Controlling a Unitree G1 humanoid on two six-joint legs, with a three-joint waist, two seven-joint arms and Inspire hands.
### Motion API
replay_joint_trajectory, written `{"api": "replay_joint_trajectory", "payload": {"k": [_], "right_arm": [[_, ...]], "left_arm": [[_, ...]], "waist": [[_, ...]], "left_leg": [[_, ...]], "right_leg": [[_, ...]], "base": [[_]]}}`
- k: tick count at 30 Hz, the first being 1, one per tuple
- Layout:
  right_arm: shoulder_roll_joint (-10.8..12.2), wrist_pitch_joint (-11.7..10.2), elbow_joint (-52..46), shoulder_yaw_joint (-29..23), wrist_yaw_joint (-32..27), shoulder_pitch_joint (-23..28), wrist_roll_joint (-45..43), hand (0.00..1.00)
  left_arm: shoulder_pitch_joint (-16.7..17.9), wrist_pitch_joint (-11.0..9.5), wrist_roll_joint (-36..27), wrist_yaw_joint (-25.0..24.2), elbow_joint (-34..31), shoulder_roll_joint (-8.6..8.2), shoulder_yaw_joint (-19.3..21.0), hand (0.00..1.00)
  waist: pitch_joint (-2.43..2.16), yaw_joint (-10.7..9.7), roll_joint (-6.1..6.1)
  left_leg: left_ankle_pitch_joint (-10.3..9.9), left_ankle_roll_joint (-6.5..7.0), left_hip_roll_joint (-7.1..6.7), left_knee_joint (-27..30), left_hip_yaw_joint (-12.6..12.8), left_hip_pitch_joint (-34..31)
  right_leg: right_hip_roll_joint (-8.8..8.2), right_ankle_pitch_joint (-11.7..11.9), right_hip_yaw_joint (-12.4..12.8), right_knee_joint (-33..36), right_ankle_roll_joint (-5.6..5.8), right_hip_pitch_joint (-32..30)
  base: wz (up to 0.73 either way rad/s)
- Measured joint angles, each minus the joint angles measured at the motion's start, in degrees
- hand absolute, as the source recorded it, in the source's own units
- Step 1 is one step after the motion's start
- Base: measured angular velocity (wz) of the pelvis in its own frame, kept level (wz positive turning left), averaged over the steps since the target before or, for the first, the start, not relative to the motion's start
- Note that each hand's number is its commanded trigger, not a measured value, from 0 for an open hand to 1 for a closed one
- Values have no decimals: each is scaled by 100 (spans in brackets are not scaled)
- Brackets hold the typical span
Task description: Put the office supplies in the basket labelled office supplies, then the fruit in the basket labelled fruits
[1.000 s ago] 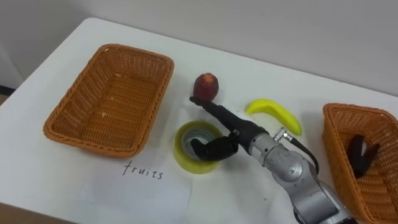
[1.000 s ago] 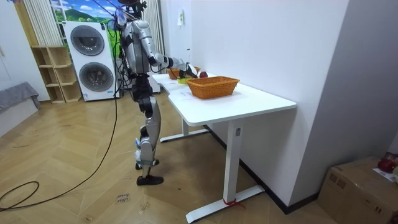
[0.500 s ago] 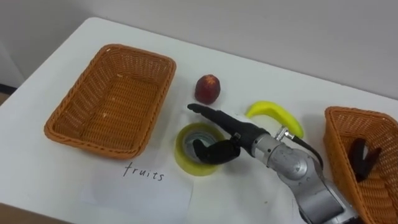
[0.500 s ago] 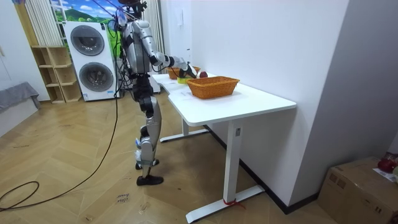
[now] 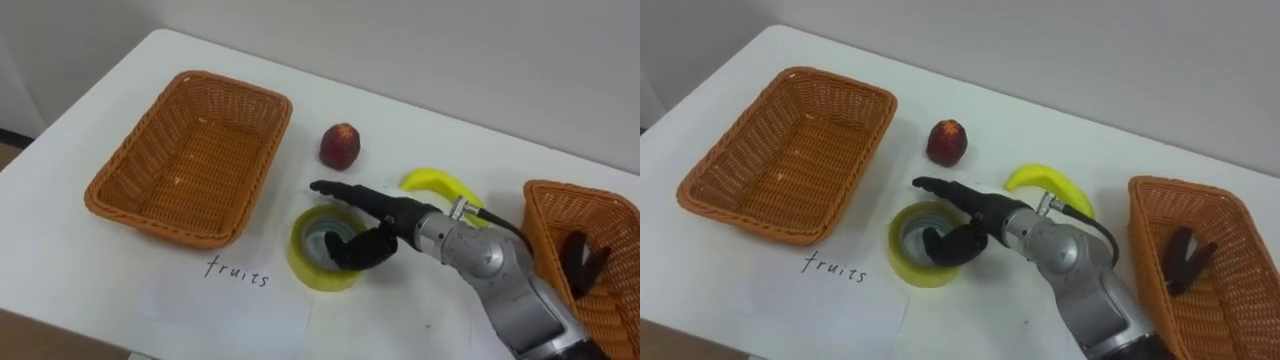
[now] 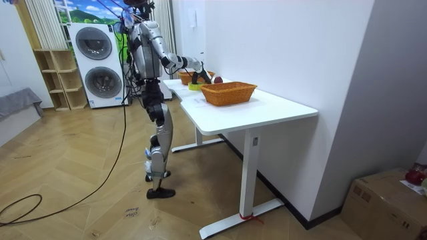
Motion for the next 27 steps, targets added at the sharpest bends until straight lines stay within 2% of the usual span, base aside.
{"api": "replay_joint_trajectory", "payload": {"k": [11, 21, 22, 23, 24, 27], "right_arm": [[-56, 126, -22, -202, 316, -82, -469, 0], [-363, 167, -150, -202, 511, -103, -626, 0], [-404, 204, -222, -203, 571, -103, -661, 7], [-413, 215, -242, -206, 592, -105, -667, 65], [-419, 243, -256, -207, 619, -105, -667, 100], [-420, 249, -255, -207, 663, -104, -655, 100]], "left_arm": [[-14, -13, -1, -4, -188, 92, 0, 0], [-53, -35, 8, 14, -197, 154, 14, 0], [-52, -35, 9, 16, -198, 162, 59, 0], [-51, -35, 9, 18, -198, 167, 86, 0], [-53, -34, 8, 27, -198, 178, 117, 0], [-57, -35, 4, 41, -215, 199, 108, 0]], "waist": [[8, 46, -16], [5, 86, -44], [7, 87, -57], [5, 87, -66], [2, 87, -86], [5, 87, -108]], "left_leg": [[0, 1, -2, -8, 1, -4], [0, 1, 1, -10, 0, -9], [0, 1, 2, -11, 0, -9], [0, 1, 3, -11, 0, -9], [0, 1, 4, -11, 0, -8], [0, 1, -2, -3, 1, -4]], "right_leg": [[-2, 0, -4, -3, 1, -33], [-5, 0, -20, -3, 1, -43], [-4, 0, -20, -3, 1, -43], [-4, 0, -20, -3, 1, -42], [-3, 0, -19, -3, 1, -41], [-7, 1, -21, -3, 1, -35]], "base": [[0], [0], [0], [0], [0], [0]]}}
